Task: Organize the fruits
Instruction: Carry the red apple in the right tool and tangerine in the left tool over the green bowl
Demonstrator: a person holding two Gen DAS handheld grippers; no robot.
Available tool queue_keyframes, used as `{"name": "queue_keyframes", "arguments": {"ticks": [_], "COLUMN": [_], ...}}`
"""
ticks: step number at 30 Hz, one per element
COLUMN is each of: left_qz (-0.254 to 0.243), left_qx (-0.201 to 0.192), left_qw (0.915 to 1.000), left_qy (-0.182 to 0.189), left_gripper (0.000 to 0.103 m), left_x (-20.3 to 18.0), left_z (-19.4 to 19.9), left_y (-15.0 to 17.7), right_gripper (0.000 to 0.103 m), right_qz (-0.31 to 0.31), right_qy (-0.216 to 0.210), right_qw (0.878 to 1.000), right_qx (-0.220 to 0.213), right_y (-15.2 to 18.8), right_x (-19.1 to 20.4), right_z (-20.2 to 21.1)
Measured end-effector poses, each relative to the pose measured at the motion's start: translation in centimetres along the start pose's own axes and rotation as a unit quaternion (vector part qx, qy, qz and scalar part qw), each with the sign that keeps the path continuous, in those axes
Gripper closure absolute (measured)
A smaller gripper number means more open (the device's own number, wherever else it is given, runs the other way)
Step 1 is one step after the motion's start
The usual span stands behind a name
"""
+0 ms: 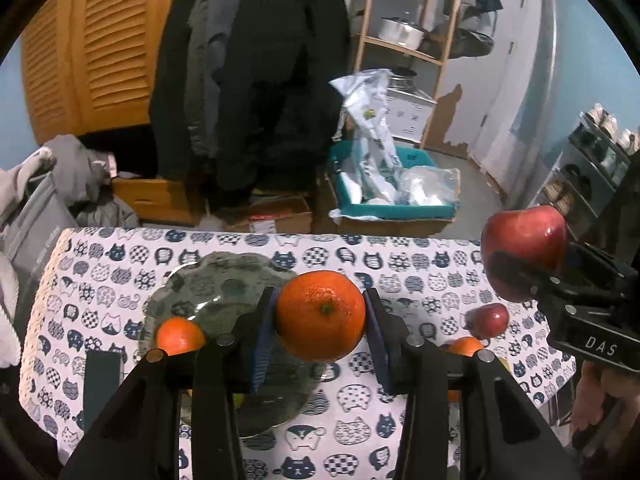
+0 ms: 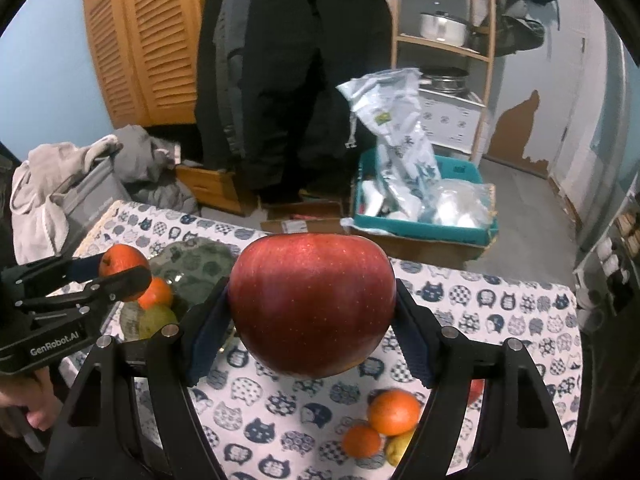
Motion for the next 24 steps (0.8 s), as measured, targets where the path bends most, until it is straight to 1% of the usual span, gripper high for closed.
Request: {"name": "queue_keyframes", "arguments": {"ticks": [6, 12, 16, 24], "left_qz": [0.017, 0.042, 0.06, 0.082], "left_qx": [0.006, 0.021, 0.04, 0.08], "left_qw": [0.9997, 0.9984, 0.9969, 0.9926], "left_qy": [-0.019, -0.03, -0.032, -0.039], "left_gripper": [0.06, 0.06, 0.06, 0.06], "left_x": [2.8, 5.7, 7.4, 9.1], "left_z": [-0.5, -1.7, -3.3, -6.7], "left_y": [0.4, 1.2, 2.0, 3.8], "right_gripper": [0.027, 0.027, 0.027, 0.027], "right_qz": [0.013, 0.021, 0.03, 0.037], "right_qy": [-0.016, -0.034, -0.042, -0.065], "right_qw": [1.0, 0.999, 0.998, 0.995], "right_qx": [0.015, 0.033, 0.043, 0.07], "right_y": [-0.5, -0.6, -0.8, -0.4], "right_x": [2.7, 5.1, 6.6, 8.7], "right_z": [-2.5, -5.0, -6.3, -9.6]}}
Point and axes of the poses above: each gripper's, at about its wrist camera, not at the fingertips, and z roughly against the way its jaws point, x to its left, y to its underside, the point moved 4 cm from there along -z, roughly the way its jaws point, and after that the axes turned 4 degrees about y, right-handed, at the moved point
